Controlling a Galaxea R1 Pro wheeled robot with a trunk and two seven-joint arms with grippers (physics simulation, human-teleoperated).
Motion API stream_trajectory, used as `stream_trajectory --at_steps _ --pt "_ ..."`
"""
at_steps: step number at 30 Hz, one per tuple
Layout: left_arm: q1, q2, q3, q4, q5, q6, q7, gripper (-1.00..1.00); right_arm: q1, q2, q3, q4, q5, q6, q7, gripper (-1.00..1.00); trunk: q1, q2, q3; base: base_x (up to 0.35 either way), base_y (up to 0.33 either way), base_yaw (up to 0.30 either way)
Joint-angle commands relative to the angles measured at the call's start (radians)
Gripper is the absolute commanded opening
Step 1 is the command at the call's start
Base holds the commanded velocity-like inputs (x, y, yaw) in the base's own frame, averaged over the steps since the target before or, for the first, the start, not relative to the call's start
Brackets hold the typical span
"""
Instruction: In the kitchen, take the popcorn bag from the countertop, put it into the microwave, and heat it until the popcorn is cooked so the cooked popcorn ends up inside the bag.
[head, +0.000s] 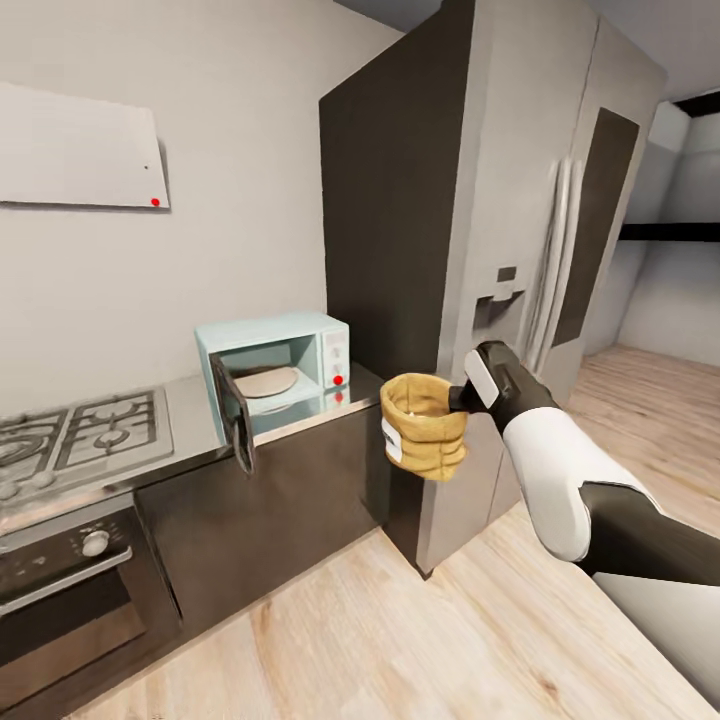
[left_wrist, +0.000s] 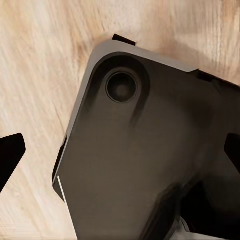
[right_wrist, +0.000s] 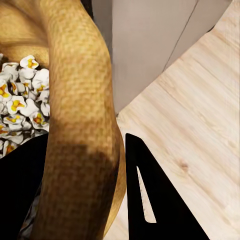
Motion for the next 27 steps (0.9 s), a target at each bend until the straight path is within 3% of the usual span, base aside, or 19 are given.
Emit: stream_trajectory --at_steps 1,27 --pt "0.000 0.000 0.000 -0.001 0.005 -0.001 -0.002 1.00 -0.001 0.001 -0.004 -0.001 -0.010 0.001 -0.010 -1.00 0.000 -0.001 -0.001 0.001 0.000 0.273" --pt "0.000 0.000 0.001 -0.001 0.007 -0.001 -0.002 1.00 -0.001 0.001 -0.004 0.000 -0.011 0.001 -0.010 -1.00 0.000 -0.001 -0.001 0.000 0.000 0.273"
